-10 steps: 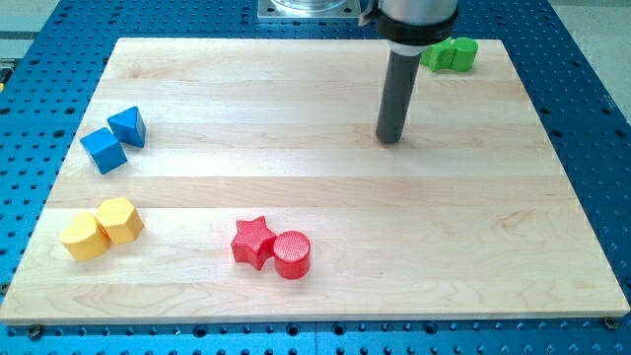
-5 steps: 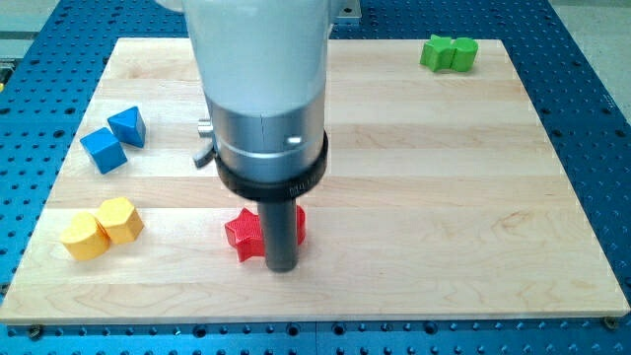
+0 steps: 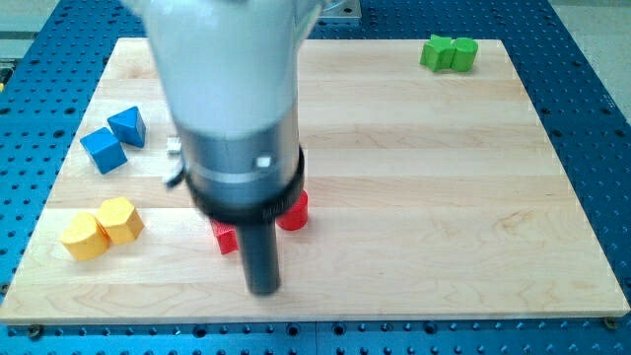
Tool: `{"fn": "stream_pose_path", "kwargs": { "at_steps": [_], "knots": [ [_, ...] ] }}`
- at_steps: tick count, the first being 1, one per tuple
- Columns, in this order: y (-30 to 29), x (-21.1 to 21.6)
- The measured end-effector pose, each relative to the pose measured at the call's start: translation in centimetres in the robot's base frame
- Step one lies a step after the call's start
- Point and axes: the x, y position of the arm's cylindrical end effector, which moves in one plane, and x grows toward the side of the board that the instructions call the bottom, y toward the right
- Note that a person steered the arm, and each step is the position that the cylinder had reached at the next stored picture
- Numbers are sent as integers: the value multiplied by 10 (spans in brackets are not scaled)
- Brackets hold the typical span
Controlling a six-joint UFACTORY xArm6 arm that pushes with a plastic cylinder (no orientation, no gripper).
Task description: Keep red star at top left corner of the board
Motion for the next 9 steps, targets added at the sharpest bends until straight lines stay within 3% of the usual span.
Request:
{"fn": "stream_pose_path", "kwargs": {
  "at_steps": [1, 3, 4, 5, 6, 7, 9],
  "knots": [
    [-46, -31],
    [-43, -94],
    [11, -79],
    [28, -46],
    [58, -70],
    [-23, -133],
    [-73, -307]
  ]
}}
